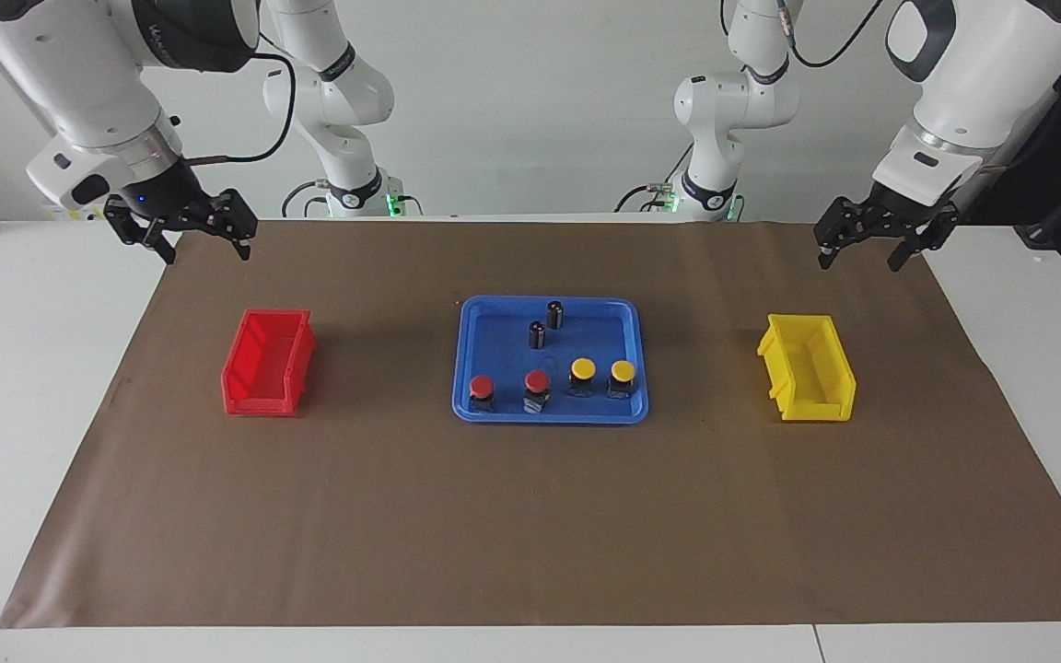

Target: Sort red and yellow buttons by color

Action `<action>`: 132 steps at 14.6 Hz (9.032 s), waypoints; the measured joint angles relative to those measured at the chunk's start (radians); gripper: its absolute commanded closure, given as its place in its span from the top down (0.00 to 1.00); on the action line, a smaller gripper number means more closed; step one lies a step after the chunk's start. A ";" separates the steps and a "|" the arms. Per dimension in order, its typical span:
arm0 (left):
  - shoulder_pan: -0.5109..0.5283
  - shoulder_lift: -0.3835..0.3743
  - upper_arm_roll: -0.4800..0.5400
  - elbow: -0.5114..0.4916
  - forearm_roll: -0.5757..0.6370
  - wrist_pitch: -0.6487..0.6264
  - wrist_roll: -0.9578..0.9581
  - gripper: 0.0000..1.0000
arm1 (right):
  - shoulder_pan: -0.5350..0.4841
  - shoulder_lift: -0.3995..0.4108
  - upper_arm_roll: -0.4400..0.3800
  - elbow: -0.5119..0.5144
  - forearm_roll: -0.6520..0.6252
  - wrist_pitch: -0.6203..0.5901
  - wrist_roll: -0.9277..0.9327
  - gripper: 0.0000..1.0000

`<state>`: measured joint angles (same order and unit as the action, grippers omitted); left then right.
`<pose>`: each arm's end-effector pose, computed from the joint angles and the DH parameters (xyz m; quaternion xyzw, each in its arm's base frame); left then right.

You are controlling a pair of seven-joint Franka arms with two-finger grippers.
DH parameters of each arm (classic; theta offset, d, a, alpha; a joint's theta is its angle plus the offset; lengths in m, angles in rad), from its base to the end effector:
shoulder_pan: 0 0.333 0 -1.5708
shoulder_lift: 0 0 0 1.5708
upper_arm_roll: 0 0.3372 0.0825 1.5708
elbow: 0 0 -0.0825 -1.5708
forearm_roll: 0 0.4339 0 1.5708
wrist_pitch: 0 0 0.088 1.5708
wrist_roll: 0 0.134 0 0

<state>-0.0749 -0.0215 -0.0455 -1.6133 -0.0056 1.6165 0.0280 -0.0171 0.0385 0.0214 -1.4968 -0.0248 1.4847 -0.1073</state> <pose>0.5976 -0.0733 0.6135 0.9972 -0.0740 0.0122 0.0029 0.6072 -0.0011 0.6264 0.9981 0.0550 -0.0259 0.0106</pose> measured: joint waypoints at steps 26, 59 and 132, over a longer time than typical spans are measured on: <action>0.028 -0.004 0.002 -0.006 0.000 -0.013 -0.002 1.00 | 0.443 0.368 0.034 -0.273 -0.028 0.753 0.649 0.73; -0.418 0.265 -0.030 -0.350 0.000 0.667 -0.563 0.01 | -0.146 -0.128 0.024 -0.893 0.008 0.839 -0.213 0.30; -0.520 0.378 -0.026 -0.169 0.032 0.575 -0.567 0.52 | -0.156 0.021 0.037 -0.665 0.007 0.807 -0.237 0.11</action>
<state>-0.5952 0.3568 -0.0713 -1.7822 0.0262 2.1915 -0.5388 -0.1730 0.0595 0.0583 -2.1618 -0.0181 2.2914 -0.3442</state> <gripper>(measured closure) 0.194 0.590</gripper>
